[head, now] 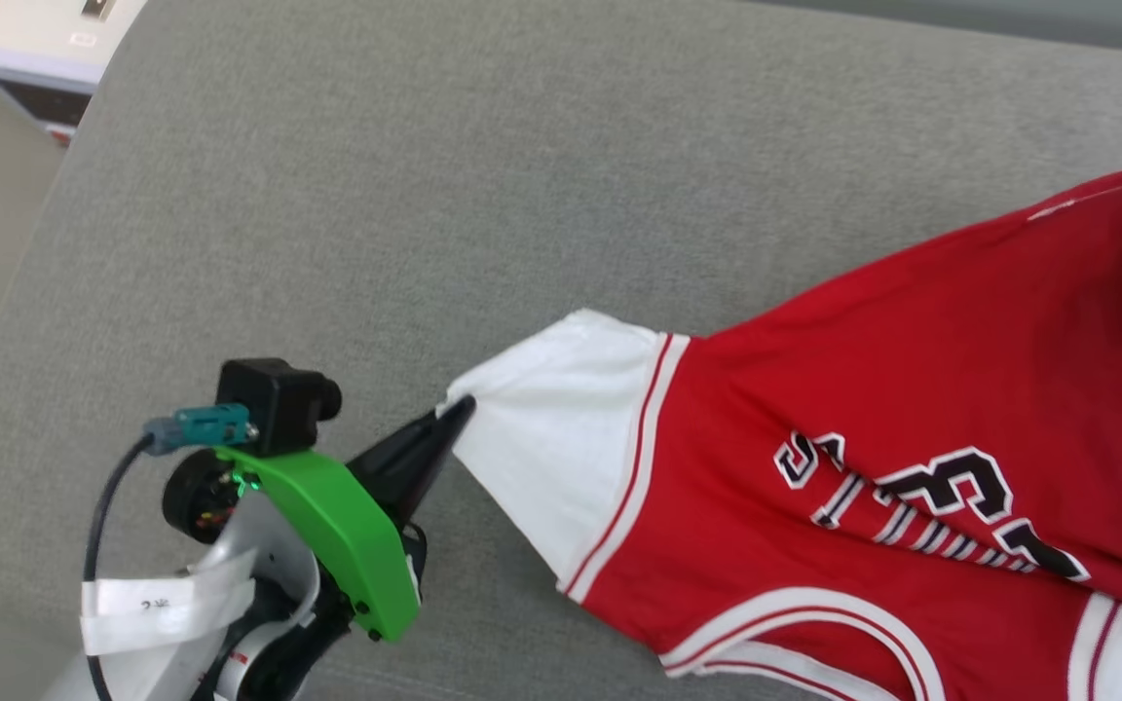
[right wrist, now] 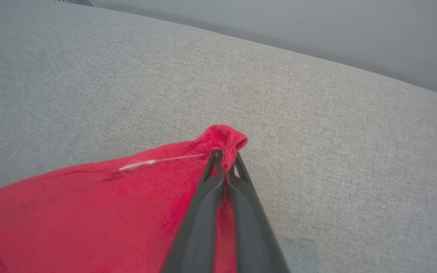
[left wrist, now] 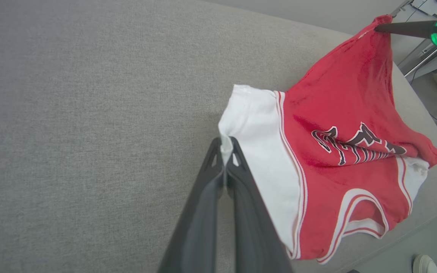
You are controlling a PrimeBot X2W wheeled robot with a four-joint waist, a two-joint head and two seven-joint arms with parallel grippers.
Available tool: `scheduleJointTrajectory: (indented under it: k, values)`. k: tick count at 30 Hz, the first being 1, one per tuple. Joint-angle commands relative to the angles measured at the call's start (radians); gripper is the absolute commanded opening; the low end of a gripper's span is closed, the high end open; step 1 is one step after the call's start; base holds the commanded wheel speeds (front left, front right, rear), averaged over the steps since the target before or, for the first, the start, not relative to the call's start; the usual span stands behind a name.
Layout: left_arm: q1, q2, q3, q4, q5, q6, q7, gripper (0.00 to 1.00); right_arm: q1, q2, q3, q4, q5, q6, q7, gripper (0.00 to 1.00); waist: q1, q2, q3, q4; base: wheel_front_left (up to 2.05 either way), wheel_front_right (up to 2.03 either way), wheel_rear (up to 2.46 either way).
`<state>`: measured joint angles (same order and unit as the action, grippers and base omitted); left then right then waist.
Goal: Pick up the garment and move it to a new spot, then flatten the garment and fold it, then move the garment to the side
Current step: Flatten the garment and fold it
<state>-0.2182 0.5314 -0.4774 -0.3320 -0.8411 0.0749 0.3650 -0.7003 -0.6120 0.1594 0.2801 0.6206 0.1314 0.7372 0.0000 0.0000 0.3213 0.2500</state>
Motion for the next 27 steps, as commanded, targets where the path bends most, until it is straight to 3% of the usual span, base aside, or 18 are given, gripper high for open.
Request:
scheduleJointTrajectory:
  k: [1,15,27]
  values:
    - [-0.031,0.008,0.015,-0.007,0.014,0.007,-0.013,0.00,-0.001,-0.008,0.000,-0.007,0.014,-0.001,-0.017,0.00,0.0000,0.0000,-0.065,-0.057,0.00,0.00,0.00]
    - [-0.149,0.020,0.143,-0.072,0.025,0.054,-0.065,0.00,0.028,0.001,-0.017,-0.132,0.066,-0.001,-0.080,0.00,0.0000,0.0000,-0.201,-0.203,0.00,0.00,0.00]
    - [-0.281,-0.005,0.206,-0.067,0.075,0.080,-0.146,0.00,0.123,0.009,-0.086,-0.314,0.052,-0.001,-0.136,0.00,0.0000,0.0000,-0.266,-0.268,0.00,0.00,0.00]
